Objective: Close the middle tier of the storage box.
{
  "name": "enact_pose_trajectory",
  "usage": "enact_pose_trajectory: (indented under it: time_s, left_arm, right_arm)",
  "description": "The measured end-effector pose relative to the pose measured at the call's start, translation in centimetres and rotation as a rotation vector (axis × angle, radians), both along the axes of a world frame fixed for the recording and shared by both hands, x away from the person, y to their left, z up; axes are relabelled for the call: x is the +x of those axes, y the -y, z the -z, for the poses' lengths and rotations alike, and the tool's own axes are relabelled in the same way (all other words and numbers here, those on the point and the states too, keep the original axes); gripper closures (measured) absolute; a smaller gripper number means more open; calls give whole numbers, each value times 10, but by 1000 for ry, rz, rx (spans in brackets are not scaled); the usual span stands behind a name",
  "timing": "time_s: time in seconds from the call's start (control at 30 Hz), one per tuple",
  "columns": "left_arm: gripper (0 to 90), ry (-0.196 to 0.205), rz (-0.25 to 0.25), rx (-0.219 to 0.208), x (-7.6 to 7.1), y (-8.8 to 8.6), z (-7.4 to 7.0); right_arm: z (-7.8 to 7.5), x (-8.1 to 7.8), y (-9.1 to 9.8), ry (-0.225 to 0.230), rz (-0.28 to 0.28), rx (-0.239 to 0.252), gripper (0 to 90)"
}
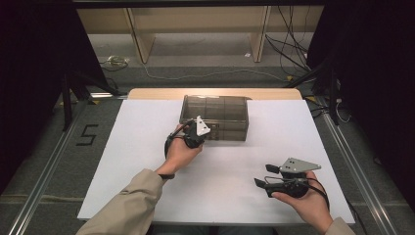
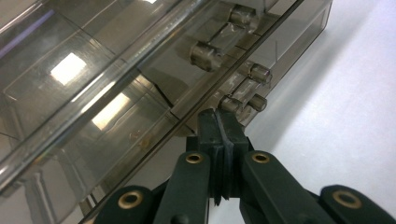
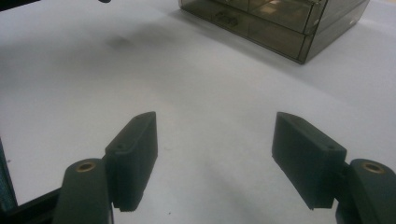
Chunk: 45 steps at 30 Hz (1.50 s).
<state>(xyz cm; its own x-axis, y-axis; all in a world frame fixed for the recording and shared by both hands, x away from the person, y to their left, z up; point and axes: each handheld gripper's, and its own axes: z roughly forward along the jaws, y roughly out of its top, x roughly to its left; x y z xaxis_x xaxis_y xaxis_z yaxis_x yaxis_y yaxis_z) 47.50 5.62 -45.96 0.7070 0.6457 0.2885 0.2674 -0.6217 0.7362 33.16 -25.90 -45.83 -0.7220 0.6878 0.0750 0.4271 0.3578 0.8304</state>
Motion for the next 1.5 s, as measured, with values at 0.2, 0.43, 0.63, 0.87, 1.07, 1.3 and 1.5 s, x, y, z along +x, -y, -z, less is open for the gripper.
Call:
enact_pose_trajectory:
  time_s: [0.2, 0.43, 0.63, 0.87, 1.07, 1.3, 1.5]
  left_arm:
    - [900, 4, -8, 7, 4, -1, -1]
    - [900, 2, -6, 8, 5, 1, -1]
    - [899, 6, -7, 20, 4, 1, -1]
    - [865, -1, -1, 20, -2, 0, -4]
    - [813, -22, 7, 15, -11, -5, -10]
    - [723, -47, 26, -2, -23, -12, -12]
    - [645, -75, 48, -17, -34, -17, -13]
  right_arm:
    - [0, 0, 0, -3, 1, 1, 322]
    - [0, 0, 1, -2, 1, 2, 322]
    - [0, 0, 1, 1, 2, 3, 322]
    - [-1, 0, 1, 5, 2, 4, 322]
    - [-1, -1, 1, 6, 4, 2, 322]
    - [-1, -1, 1, 5, 5, 0, 322]
    - [-1, -1, 1, 3, 6, 1, 322]
